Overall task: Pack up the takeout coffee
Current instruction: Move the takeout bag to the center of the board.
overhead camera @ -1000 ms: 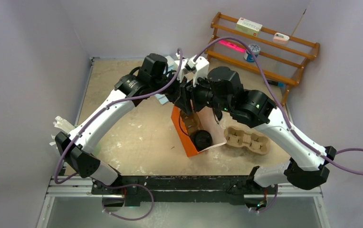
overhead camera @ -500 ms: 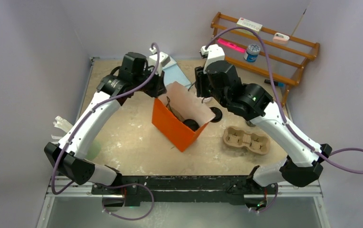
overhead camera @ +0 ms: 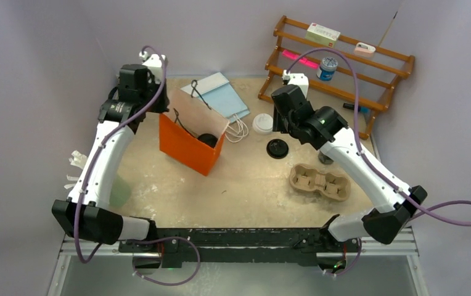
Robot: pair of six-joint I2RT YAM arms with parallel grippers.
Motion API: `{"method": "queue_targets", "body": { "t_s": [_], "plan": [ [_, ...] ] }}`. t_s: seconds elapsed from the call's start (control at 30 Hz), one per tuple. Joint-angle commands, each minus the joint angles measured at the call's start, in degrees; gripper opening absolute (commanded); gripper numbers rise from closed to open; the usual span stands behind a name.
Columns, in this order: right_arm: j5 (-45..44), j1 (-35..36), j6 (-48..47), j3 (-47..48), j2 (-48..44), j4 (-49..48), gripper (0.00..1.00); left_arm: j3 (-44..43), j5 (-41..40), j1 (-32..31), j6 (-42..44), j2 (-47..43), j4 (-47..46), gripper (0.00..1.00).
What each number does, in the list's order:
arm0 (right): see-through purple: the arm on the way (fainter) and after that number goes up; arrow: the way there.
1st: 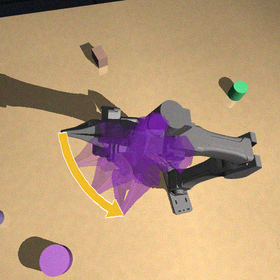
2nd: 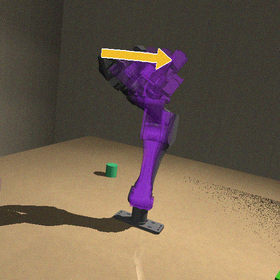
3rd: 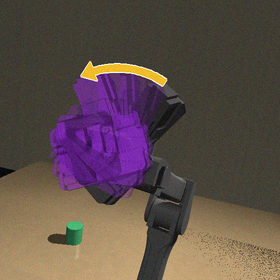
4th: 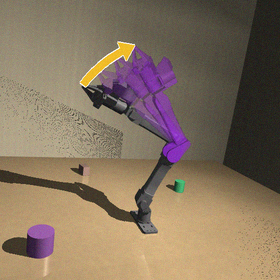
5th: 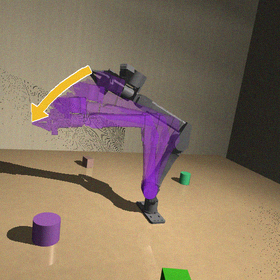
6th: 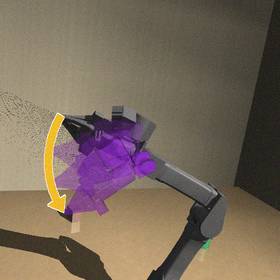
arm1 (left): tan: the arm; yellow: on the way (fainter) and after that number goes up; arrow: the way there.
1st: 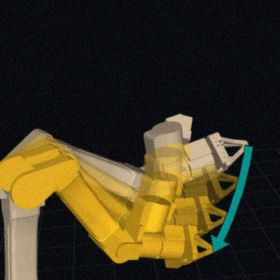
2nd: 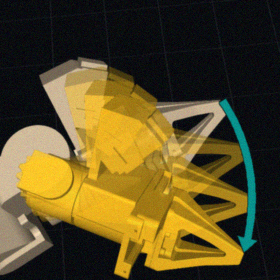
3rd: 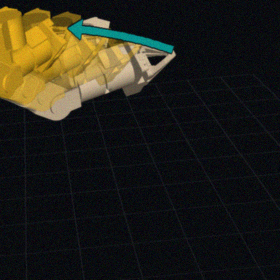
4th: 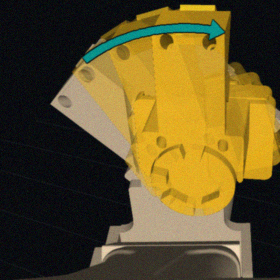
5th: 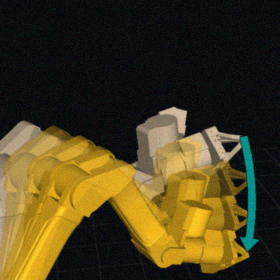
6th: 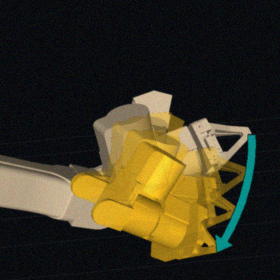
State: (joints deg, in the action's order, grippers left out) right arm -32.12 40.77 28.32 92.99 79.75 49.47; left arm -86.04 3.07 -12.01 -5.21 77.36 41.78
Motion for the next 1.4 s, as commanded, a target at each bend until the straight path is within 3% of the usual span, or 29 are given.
{"method": "queue_targets", "body": {
  "t_s": [0.0, 0.37, 0.57, 0.77, 1.03, 1.17, 1.27, 1.37],
  "plan": [
    [-2.0, -1.5, 3.5, -4.9, -1.9, 2.7, 0.47, 0.1, -3.0, 5.3, -0.8, 0.7, -9.0, 0.0],
    [0.3, -16.9, 5.0, -11.8, -2.5, 1.3, 0.44, 3.1, -7.2, 11.1, -5.3, 4.0, -17.3, 0.01],
    [1.1, -20.7, 5.5, -12.9, -1.9, 1.1, 0.39, 7.2, -12.8, 11.1, -6.2, 0.7, -17.5, 0.23],
    [0.9, -21.8, 5.3, -13.9, -0.5, 0.6, 0.39, 4.2, -16.9, 11.1, -7.1, -0.2, -13.4, 0.48],
    [3.3, -22.9, 7.0, -10.9, 4.7, 1.8, 0.38, -7.1, -22.2, 11.1, -6.8, -0.1, -3.3, 0.58],
    [3.7, -25.3, 7.9, -11.0, 5.0, 2.0, 0.38, -14.5, -19.8, 11.1, -6.9, 0.7, 2.2, 0.59],
    [4.5, -28.1, 8.3, -11.4, 5.5, 2.0, 0.36, -18.0, -6.7, 10.4, -8.1, 0.4, -0.2, 0.53],
    [4.8, -29.4, 8.0, -11.9, 5.9, 1.1, 0.33, -15.6, 0.0, 2.2, -11.6, 0.1, -7.7, 0.5]
  ]
}}
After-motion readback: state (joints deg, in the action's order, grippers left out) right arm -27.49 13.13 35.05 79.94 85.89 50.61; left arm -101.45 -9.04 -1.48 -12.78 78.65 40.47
